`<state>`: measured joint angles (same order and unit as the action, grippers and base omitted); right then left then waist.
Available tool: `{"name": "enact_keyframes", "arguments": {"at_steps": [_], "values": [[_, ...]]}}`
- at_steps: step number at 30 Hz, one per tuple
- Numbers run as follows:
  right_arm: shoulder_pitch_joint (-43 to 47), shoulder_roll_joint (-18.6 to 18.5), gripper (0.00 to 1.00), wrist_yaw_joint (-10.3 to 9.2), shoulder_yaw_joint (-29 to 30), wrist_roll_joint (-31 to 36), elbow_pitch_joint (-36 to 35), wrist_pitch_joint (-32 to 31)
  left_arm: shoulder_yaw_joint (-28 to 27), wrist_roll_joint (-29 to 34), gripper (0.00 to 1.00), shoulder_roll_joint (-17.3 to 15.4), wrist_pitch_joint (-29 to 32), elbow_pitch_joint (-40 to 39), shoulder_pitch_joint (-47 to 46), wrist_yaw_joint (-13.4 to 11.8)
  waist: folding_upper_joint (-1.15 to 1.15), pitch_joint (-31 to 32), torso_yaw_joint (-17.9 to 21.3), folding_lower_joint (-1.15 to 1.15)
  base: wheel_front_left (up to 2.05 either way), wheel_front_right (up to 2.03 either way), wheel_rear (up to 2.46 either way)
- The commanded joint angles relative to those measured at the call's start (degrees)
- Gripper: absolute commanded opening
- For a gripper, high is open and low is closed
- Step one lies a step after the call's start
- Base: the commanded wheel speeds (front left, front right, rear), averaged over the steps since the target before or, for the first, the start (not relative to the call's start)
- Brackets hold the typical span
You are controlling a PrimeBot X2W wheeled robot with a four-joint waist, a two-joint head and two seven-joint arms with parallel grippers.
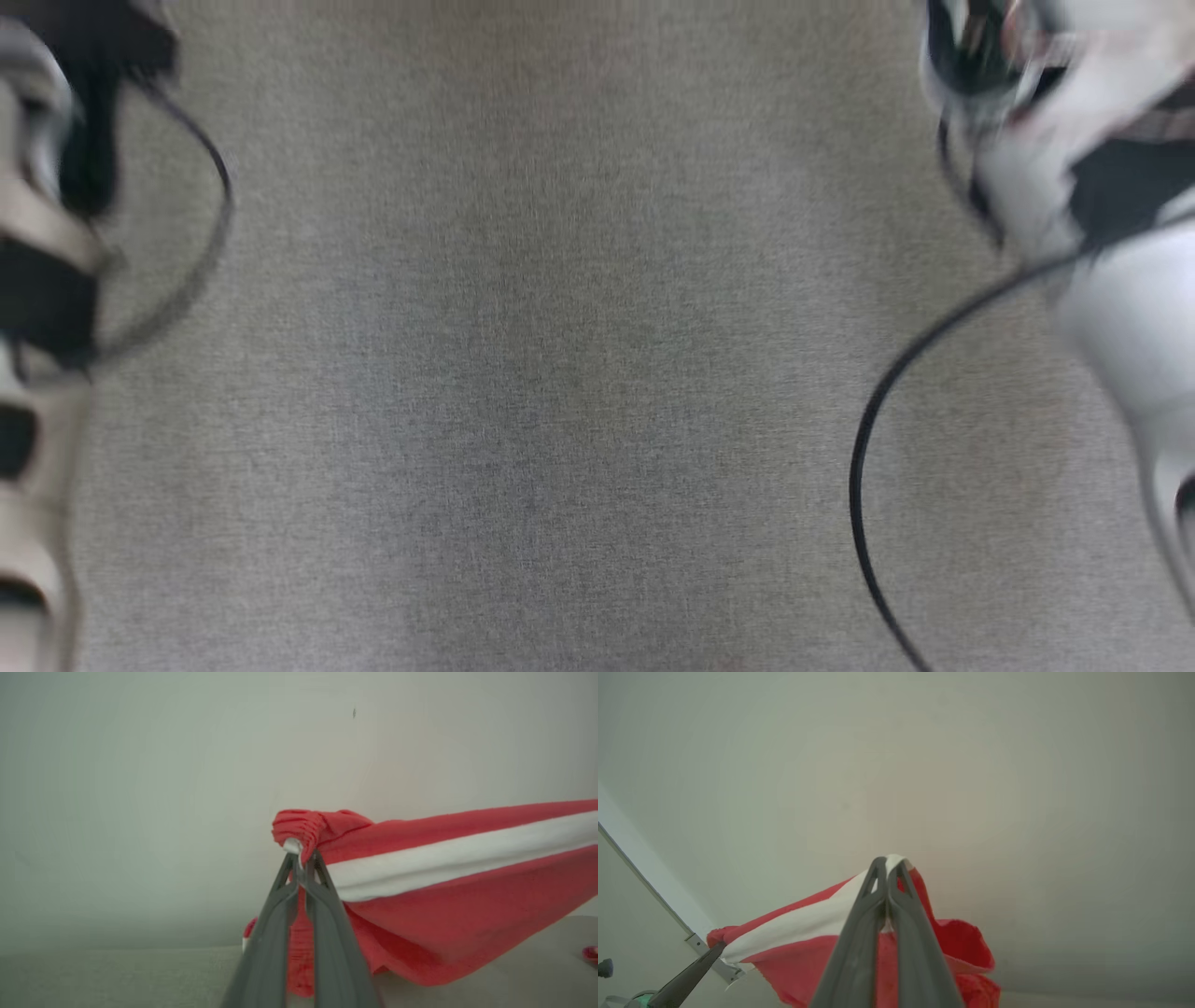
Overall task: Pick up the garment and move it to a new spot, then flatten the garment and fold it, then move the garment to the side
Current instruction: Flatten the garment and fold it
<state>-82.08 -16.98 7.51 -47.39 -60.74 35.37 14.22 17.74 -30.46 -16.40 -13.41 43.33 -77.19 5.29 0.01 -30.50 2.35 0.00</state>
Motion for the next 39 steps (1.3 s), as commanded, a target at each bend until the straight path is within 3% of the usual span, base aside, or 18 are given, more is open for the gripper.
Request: {"name": "enact_keyframes", "arguments": {"at_steps": [1, 10, 16, 22, 32, 39], "values": [[3.58, -1.28, 0.0, -0.04, -0.51, -0.9, -2.06, 0.59, -0.79, -1.47, 0.0, -0.02, -0.59, -2.06, 4.41, -0.8, -0.01, 3.9, 0.7, 0.0, 0.0, 0.0, 0.0], [24.59, -5.52, 0.0, -0.04, 2.06, -2.41, -13.1, 1.04, -3.0, -4.68, 0.0, 0.5, -1.17, -17.57, 27.23, -5.33, -0.01, 10.8, 0.77, 0.0, 0.0, 0.0, 0.0], [38.87, -6.96, 0.0, -0.05, 4.58, 1.66, -19.33, 1.07, -4.1, -6.14, 0.0, 0.97, -0.88, -28.73, 42.6, -9.94, -0.01, 14.94, 1.16, 0.0, 0.0, 0.0, 0.0], [51.01, -8.8, 0.0, -0.05, 4.7, 3.07, -24.32, 0.85, -4.05, -8.02, 0.0, 2.92, -1.15, -35.84, 55.84, -12.8, -0.01, 18.43, 1.36, 0.0, 0.0, 0.0, 0.0], [67.71, -11.43, 0.0, -0.07, 8.49, 4.9, -30.39, -2.37, -5.76, -8.4, 0.0, 5.62, -1.75, -41.74, 72.83, -15.6, -0.01, 24.62, 1.07, 0.0, 0.0, 0.0, 0.0], [78.38, -10.11, 0.0, -0.07, 12.69, 6.51, -34.58, -6.37, -7.39, -8.14, 0.0, 8.29, -1.9, -43.69, 81.4, -15.65, -0.01, 27.01, -0.53, 0.0, 0.0, 0.0, 0.0]]}}
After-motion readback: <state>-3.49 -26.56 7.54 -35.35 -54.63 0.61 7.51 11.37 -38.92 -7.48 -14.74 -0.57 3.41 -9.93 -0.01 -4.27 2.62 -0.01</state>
